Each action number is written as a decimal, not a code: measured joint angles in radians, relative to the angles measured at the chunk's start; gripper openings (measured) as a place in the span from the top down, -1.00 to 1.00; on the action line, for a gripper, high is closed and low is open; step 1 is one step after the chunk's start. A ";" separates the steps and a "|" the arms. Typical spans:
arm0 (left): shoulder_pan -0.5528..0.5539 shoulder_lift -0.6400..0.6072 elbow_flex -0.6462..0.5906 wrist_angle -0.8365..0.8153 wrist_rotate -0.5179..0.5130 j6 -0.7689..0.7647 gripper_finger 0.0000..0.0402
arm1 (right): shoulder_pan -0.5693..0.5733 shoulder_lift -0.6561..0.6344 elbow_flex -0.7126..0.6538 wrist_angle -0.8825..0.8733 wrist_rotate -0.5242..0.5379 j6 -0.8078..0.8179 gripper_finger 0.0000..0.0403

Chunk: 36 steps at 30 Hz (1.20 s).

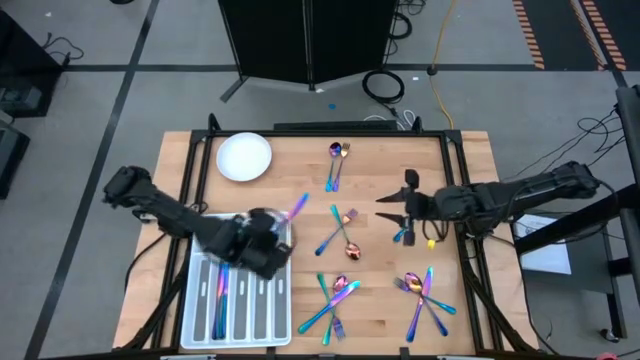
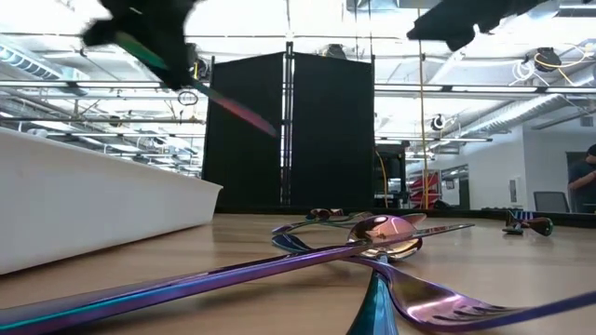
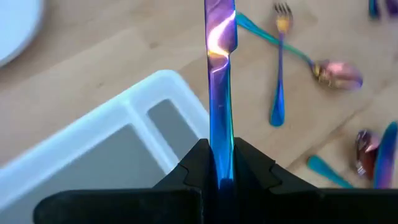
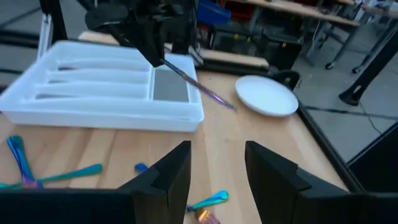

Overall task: Sort silverware
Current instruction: Put the iridescent blue knife in the silverware tray

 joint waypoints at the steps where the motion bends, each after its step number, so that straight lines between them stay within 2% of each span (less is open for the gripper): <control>1: -0.036 -0.009 0.000 -0.029 -0.038 -0.078 0.75 | 0.000 -0.013 0.000 0.000 -0.002 -0.002 0.30; 4: -0.137 -0.013 0.000 -0.128 -0.128 -0.293 0.75 | 0.000 -0.032 0.000 0.000 -0.007 -0.006 0.30; 7: -0.216 0.000 0.000 -0.210 -0.153 -0.445 0.75 | 0.000 -0.032 0.000 0.005 -0.007 -0.007 0.30; 10: -0.282 0.032 0.000 -0.272 -0.144 -0.569 0.75 | 0.000 -0.028 -0.001 0.007 -0.007 -0.007 0.30; 14: -0.357 0.083 0.000 -0.316 -0.076 -0.704 0.75 | 0.000 -0.023 -0.001 0.013 -0.007 0.002 0.30; 18: -0.411 0.132 0.000 -0.262 -0.003 -0.733 0.75 | 0.000 -0.018 -0.001 0.014 -0.007 0.020 0.30; 26: -0.480 0.210 0.000 -0.111 0.026 -0.738 0.75 | 0.000 -0.001 -0.001 -0.004 -0.007 0.063 0.30; 30: -0.526 0.214 0.007 -0.097 0.066 -0.757 0.75 | 0.000 0.013 -0.001 -0.014 -0.008 0.086 0.30; 36: -0.582 0.214 0.096 -0.134 0.071 -0.756 0.75 | 0.000 0.070 -0.001 -0.004 -0.008 0.099 0.30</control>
